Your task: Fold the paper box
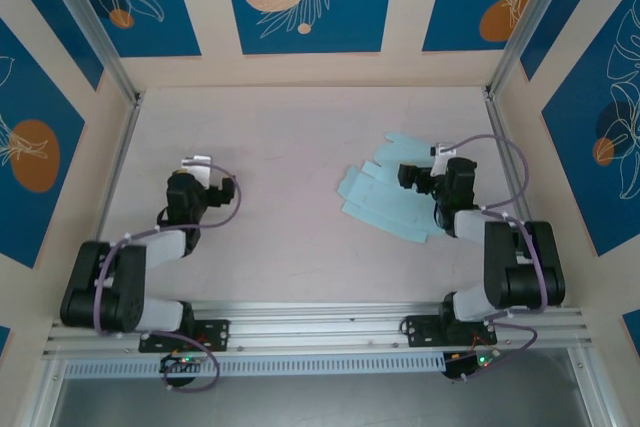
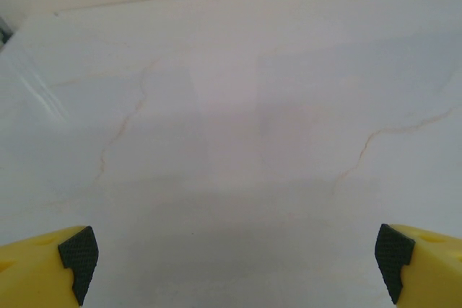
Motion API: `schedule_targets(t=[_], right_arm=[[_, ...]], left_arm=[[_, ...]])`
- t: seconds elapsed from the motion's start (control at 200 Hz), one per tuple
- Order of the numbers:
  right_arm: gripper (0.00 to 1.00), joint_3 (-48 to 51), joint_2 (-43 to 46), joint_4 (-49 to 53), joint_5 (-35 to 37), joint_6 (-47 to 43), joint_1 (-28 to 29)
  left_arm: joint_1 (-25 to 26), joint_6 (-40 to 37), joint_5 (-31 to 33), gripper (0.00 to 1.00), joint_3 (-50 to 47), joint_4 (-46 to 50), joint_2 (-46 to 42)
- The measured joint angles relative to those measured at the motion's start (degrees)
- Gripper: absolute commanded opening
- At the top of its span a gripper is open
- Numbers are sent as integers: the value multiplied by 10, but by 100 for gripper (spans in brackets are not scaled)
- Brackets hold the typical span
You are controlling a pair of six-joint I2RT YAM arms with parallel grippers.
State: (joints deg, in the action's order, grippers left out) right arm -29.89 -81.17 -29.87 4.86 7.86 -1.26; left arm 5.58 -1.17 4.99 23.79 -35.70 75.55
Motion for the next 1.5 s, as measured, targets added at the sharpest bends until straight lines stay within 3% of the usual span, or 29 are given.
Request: schedule_targets(t=[0.15,0.28,0.62,0.66,0.775,1.065,1.355,1.425,1.5], right_arm=[[100,-49,96,123,32,52,-16],[100,-80,157,243,64,122,-37],[100,-90,215,489,91,232,-72],[100,-90,221,504,91,237,-71],[100,-90,233,534,91,248,-68],[100,-90,245,576,94,256,-56],[99,-96,264,581,94,256,-42],[100,-96,264,582,94,256,-39],[100,-96,264,582,94,256,-36]], left_arm=[[1,74,-2,100,39,60,-83],[21,162,-10,100,80,99,-68],[251,275,-32,100,277,180,171],[272,280,-35,98,311,193,203],[313,287,-47,82,399,221,278],[378,293,-75,75,564,306,431],[385,293,-64,71,586,384,471],[385,291,-60,63,595,396,477],[385,289,-60,47,604,403,480]])
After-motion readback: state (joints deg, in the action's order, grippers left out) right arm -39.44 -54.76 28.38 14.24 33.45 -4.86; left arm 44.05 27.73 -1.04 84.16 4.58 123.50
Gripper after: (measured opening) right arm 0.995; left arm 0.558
